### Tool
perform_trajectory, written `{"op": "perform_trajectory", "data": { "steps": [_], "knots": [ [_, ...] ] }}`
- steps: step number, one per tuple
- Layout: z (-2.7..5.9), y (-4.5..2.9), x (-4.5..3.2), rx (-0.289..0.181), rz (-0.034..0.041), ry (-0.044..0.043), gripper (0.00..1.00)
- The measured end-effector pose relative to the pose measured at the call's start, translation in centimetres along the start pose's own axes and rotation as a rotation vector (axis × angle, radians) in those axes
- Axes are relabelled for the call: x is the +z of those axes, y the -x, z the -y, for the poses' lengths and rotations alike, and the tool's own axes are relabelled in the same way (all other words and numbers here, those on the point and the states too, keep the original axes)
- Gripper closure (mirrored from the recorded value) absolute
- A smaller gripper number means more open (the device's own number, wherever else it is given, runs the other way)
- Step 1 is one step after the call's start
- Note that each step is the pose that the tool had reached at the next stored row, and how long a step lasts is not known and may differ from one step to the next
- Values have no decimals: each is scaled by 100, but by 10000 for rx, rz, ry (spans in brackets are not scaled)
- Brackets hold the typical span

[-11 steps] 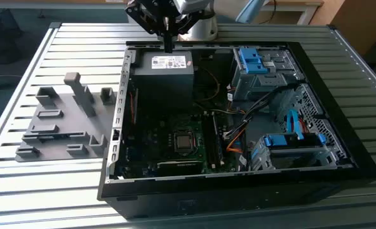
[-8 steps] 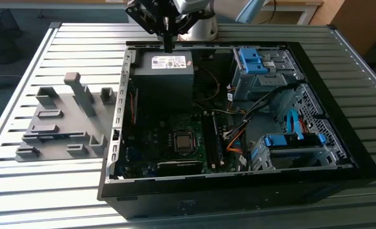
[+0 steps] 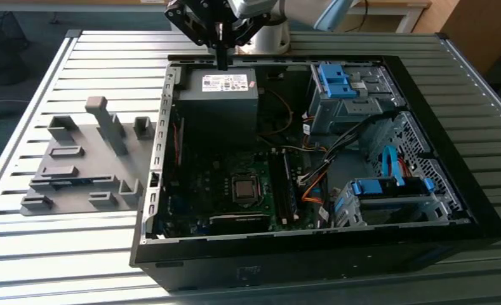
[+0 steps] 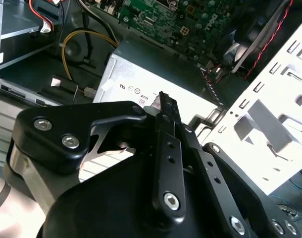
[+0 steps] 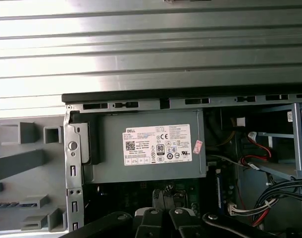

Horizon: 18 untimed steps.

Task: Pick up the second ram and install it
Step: 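Reach for the second ram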

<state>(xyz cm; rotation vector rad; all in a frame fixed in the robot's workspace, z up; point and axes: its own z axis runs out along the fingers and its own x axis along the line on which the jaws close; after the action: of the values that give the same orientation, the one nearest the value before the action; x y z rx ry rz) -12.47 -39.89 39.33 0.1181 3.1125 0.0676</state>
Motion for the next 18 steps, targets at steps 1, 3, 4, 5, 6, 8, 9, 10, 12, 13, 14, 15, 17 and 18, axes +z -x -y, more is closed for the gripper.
{"op": "perform_trajectory", "data": {
  "steps": [1,3,4,5,6,8,9,10,12,13,14,15,17,18],
  "knots": [
    [0,-3,0,0,0,0,89],
    [1,-6,0,-2,-1,-1,89],
    [1,-8,0,0,0,0,89],
    [1,-10,0,-1,0,0,89],
    [1,-11,0,-1,0,0,89],
    [1,-17,0,-1,0,0,89],
    [1,-19,0,-1,0,0,89],
    [2,-21,0,-1,0,0,89],
    [2,-24,0,-2,0,0,89],
    [2,-24,0,-2,0,0,89],
    [2,-24,0,-2,0,1,89],
    [2,-25,-1,0,0,0,89],
    [2,-25,-1,-1,0,0,89],
    [2,-26,-1,-1,0,0,89]
  ]
}}
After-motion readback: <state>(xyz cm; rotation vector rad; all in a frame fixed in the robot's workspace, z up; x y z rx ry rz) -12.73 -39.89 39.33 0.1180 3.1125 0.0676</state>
